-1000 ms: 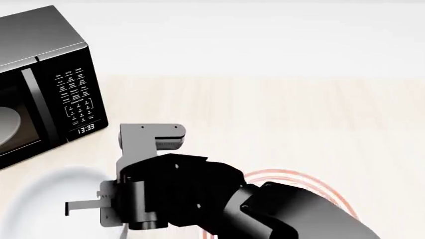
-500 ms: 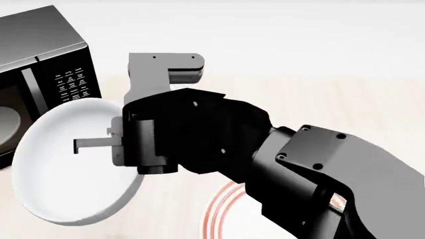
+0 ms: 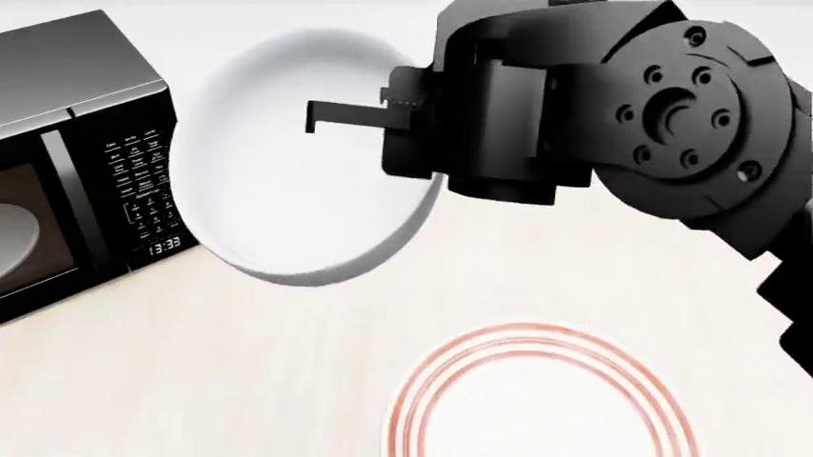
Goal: Put the white bowl to the right of the plate.
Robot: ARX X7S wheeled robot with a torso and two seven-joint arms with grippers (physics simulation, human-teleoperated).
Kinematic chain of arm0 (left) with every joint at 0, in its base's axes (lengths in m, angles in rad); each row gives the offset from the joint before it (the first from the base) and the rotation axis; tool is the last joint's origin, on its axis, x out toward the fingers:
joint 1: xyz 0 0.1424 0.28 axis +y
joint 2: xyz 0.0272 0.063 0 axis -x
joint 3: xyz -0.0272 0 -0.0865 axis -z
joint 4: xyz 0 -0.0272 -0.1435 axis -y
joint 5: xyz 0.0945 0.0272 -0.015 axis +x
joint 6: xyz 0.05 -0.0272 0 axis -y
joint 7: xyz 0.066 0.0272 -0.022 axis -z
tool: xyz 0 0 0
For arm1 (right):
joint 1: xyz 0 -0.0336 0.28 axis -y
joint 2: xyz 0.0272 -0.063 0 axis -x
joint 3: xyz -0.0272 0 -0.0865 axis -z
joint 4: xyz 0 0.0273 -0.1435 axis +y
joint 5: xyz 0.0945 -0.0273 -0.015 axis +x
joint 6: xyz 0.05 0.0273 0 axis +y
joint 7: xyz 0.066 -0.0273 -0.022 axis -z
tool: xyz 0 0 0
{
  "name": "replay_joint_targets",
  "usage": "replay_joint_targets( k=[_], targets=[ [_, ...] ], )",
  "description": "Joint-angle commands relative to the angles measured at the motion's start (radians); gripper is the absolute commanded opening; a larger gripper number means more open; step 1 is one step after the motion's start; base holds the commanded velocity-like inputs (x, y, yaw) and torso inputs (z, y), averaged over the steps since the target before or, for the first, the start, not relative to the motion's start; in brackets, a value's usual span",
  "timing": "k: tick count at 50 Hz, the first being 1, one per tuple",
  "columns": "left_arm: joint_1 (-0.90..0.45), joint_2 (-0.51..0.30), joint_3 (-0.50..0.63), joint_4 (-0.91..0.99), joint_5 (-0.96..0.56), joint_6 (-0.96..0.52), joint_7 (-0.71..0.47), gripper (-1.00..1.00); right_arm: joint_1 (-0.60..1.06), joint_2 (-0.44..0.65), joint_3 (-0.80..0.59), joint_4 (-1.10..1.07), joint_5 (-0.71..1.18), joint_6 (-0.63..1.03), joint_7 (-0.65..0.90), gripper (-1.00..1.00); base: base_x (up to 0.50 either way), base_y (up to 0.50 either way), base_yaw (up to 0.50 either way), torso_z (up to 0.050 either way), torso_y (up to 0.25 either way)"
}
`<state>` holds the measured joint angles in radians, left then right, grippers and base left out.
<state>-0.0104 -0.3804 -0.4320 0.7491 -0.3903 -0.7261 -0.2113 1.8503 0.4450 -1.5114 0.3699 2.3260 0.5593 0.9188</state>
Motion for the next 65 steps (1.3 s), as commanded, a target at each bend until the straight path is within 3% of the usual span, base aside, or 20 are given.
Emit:
replay_joint_targets(
  k=[1,13,32,65],
  targets=[
    [-0.007,-0.004,0.026,-0.012,0.012,0.002,-0.008,1.0,0.047,0.117,0.024,0.001,-0.008,0.021,0.02,-1.0,0.0,0.0,0.0,0.0,0.0],
    [-0.004,-0.006,0.046,-0.02,0.02,0.011,-0.008,1.0,0.046,0.258,0.029,0.024,-0.02,0.025,0.008,-1.0,0.0,0.0,0.0,0.0,0.001],
    [-0.013,-0.011,0.083,-0.039,0.035,0.013,-0.018,1.0,0.007,0.353,-0.017,0.254,-0.045,0.065,-0.036,-1.0,0.0,0.0,0.0,0.0,0.001],
    [-0.032,-0.02,0.165,-0.086,0.075,0.027,-0.033,1.0,-0.255,0.652,-0.026,0.236,0.031,-0.051,-0.082,-1.0,0.0,0.0,0.0,0.0,0.001]
  ],
)
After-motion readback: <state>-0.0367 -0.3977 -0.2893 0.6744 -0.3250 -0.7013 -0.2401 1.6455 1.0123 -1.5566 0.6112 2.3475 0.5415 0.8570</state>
